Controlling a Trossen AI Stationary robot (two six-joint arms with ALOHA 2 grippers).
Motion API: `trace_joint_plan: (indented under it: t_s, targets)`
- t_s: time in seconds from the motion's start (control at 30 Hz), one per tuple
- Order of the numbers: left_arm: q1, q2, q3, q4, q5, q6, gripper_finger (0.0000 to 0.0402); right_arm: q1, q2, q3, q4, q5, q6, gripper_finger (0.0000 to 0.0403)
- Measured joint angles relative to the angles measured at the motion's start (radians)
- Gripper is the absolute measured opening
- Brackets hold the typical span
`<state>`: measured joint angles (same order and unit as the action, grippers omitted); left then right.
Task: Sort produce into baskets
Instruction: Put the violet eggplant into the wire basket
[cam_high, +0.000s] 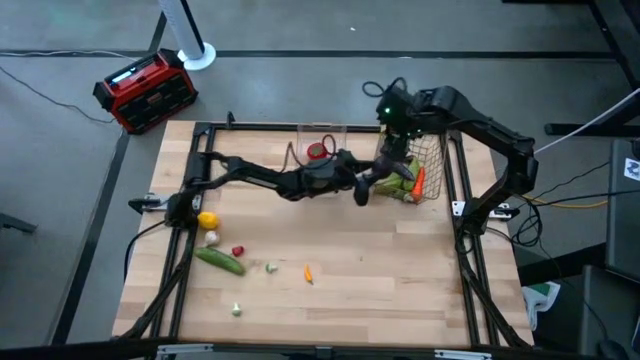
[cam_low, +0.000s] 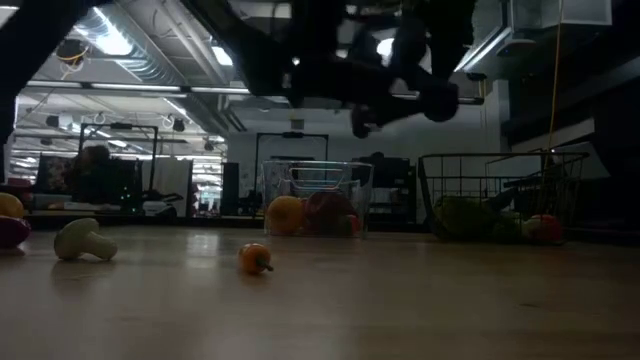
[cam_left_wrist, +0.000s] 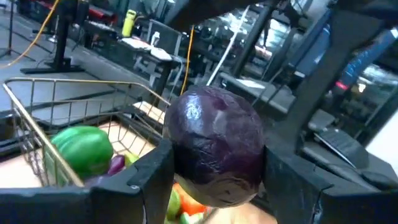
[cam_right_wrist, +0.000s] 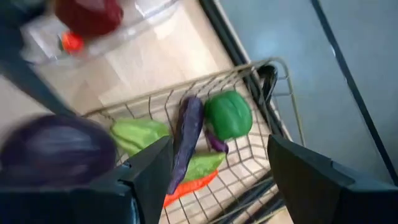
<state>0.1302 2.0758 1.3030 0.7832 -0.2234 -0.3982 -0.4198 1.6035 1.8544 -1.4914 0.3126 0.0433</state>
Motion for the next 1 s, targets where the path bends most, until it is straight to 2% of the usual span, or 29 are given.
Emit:
trace_joint_plan:
  t_s: [0.17, 0.27, 1.0]
  targets:
    - [0.021, 0.119, 0.117, 0.016, 0.003, -0.03, 0.021, 0.0, 0.0, 0.05, 0.001, -0.005, 0.0, 0.026]
    - [0.023, 0.151, 0.145, 0.006, 0.003, -0.019, 0.021, 0.0, 0.0, 0.052, -0.002, -0.011, 0.0, 0.026]
    - [0.015, 0.153, 0.148, -0.018, 0.015, 0.145, 0.021, 0.0, 0.0, 0.052, 0.0, -0.011, 0.0, 0.026]
